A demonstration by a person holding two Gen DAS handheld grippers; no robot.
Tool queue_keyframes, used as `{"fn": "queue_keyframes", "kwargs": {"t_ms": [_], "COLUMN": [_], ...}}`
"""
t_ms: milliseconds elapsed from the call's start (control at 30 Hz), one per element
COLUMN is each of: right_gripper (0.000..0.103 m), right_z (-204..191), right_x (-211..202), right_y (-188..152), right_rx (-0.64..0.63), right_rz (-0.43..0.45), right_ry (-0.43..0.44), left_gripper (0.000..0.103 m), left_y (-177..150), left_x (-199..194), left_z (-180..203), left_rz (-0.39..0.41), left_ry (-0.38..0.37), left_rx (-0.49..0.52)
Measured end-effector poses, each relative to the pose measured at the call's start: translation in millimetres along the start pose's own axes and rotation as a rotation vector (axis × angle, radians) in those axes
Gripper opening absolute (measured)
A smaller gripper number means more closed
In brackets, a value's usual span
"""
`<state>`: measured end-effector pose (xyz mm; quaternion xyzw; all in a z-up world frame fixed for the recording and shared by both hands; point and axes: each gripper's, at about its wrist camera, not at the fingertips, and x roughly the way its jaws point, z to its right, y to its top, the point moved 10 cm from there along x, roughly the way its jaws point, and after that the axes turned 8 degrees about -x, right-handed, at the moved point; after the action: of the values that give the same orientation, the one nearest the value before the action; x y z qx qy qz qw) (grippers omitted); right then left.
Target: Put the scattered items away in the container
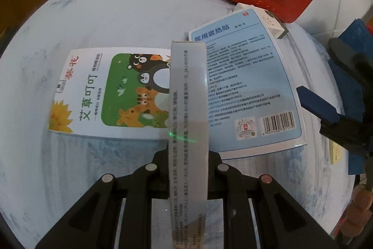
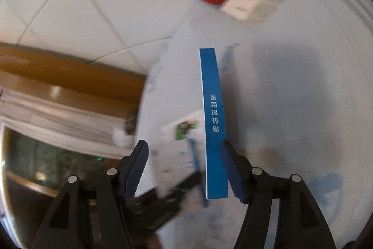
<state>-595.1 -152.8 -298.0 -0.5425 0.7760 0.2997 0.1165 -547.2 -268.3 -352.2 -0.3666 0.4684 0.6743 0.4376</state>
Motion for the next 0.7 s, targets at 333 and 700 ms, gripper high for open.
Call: {"fn": "queue_keyframes", "kwargs": {"t_ms": [333, 700], "right_gripper": [0.064, 0.034], "right_z": [-44, -68], "right_x": [27, 56], "right_y": [6, 14], "right_rx": [0.04, -0.086], "right_rz": [-0.041, -0.089], "right_ry": [0.15, -0.042], "left_gripper": [0.017, 0.017], "left_y": [-1, 4], "left_x": [-4, -6], "left_z": [-20, -37], "left_rz": [-0.008, -0.014], "left_ry": [-0.026, -0.038], "left_rx": [-0.054, -0.101]}}
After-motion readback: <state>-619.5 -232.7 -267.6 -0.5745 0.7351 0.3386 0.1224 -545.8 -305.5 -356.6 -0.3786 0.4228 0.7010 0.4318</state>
